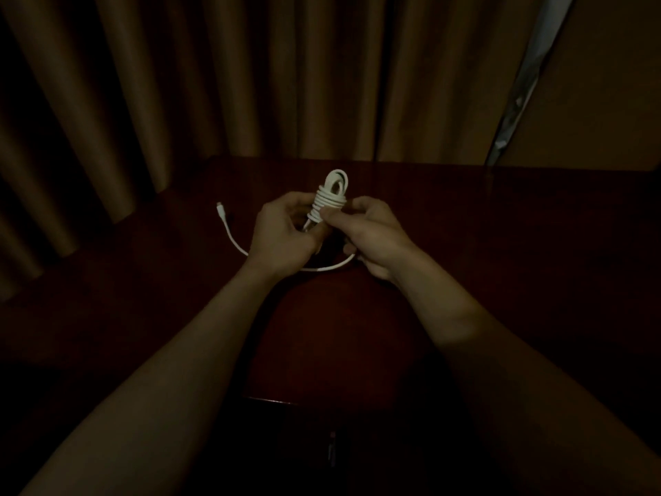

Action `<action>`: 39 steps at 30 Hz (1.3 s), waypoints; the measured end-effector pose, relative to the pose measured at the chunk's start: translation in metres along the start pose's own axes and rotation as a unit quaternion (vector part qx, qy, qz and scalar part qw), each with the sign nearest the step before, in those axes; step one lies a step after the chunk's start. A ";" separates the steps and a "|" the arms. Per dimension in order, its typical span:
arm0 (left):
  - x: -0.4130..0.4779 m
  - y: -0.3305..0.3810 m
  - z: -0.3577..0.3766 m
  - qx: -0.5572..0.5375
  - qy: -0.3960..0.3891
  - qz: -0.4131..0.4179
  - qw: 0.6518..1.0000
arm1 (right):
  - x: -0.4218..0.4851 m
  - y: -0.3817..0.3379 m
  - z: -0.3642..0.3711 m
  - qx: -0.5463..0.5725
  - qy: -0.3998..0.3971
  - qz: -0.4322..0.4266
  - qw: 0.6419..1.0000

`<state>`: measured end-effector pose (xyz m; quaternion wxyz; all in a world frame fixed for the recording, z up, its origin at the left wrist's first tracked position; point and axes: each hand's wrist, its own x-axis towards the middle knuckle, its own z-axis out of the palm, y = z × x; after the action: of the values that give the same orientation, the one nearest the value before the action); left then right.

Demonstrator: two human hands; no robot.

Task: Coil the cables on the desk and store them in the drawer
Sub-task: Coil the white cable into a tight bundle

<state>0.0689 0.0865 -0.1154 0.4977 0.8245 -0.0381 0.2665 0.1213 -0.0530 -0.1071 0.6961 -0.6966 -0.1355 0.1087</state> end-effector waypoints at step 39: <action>0.005 -0.010 -0.001 -0.021 -0.122 -0.004 0.992 | -0.004 -0.003 -0.011 -0.010 -0.039 -0.023 0.999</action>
<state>0.0764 0.0933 -0.1208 0.5079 0.8401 -0.1011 0.1612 0.1208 -0.0650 -0.1044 0.6858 -0.6953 -0.1797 0.1184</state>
